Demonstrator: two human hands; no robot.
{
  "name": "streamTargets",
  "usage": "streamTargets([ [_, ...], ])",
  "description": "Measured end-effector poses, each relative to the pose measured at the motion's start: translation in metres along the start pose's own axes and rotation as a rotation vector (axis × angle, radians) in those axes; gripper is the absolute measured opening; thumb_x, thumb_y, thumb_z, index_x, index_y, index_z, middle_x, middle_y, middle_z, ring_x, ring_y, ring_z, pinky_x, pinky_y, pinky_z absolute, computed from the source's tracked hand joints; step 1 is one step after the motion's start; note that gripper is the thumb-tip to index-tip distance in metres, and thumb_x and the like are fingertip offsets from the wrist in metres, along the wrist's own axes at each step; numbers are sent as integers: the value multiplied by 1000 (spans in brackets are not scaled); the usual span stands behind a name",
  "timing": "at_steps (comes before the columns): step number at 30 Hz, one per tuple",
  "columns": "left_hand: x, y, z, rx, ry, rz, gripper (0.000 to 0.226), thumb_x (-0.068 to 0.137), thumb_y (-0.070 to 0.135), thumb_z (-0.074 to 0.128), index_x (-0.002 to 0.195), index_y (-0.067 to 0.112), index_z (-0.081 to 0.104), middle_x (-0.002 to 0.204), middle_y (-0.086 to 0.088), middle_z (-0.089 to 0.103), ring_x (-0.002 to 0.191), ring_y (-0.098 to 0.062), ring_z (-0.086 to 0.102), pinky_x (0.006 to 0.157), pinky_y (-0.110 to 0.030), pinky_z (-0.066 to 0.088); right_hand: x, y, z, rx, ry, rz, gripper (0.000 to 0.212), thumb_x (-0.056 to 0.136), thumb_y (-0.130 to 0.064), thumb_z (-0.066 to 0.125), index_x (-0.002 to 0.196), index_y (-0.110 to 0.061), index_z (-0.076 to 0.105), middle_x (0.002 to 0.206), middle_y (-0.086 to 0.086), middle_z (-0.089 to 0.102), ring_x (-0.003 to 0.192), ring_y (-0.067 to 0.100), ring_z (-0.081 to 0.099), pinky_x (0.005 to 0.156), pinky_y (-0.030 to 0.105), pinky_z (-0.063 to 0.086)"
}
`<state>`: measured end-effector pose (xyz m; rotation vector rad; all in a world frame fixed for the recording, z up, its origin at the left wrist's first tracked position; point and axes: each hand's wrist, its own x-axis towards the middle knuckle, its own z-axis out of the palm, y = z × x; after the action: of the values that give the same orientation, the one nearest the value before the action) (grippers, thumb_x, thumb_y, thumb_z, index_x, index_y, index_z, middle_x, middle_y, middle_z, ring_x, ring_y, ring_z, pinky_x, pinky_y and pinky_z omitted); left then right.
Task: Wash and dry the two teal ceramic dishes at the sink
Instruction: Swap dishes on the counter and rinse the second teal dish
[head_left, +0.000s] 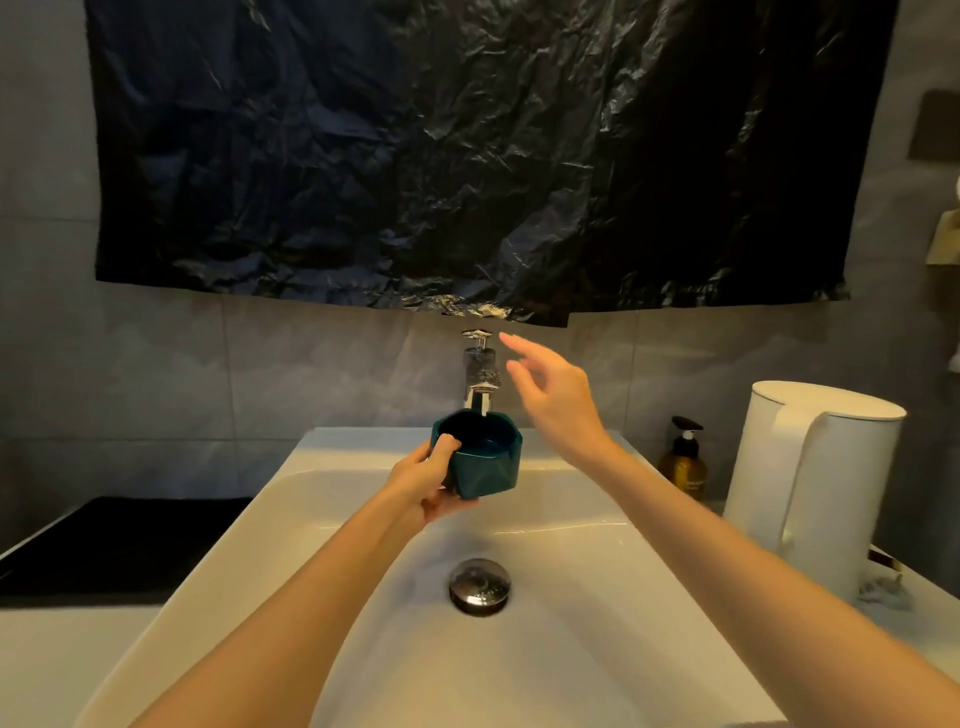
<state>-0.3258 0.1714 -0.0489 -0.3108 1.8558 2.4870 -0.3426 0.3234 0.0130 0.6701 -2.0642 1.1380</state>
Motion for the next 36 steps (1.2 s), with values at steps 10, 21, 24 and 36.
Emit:
streamTargets([
  [10, 5, 4, 1, -17, -32, 75, 43, 91, 24, 59, 132, 21, 49, 123, -13, 56, 108, -36, 58, 74, -47, 58, 57, -4, 20, -444, -160, -171, 34, 99, -26, 45, 130, -17, 57, 127, 5, 62, 115, 22, 58, 96, 32, 48],
  [21, 0, 5, 1, -8, -60, 75, 41, 92, 24, 58, 132, 22, 50, 123, -13, 56, 108, -37, 58, 79, -49, 57, 71, -9, 23, -485, -131, -125, 32, 101, -27, 40, 119, -13, 62, 110, 13, 68, 100, 32, 62, 85, 46, 50],
  [24, -1, 5, 1, -1, -67, 74, 40, 92, 24, 57, 132, 21, 50, 122, -13, 56, 107, -36, 58, 77, -49, 57, 76, -8, 24, -531, -134, -127, 31, 101, -21, 42, 126, -14, 59, 116, 13, 66, 105, 31, 61, 87, 42, 51],
  [36, 0, 2, -2, 129, -59, -2, 28, 96, 27, 51, 122, 18, 50, 124, -16, 56, 103, -34, 59, 70, -42, 57, 24, -7, 11, -172, -45, -49, 36, 98, -11, 45, 133, -14, 53, 132, 3, 58, 120, 15, 53, 99, 22, 41],
])
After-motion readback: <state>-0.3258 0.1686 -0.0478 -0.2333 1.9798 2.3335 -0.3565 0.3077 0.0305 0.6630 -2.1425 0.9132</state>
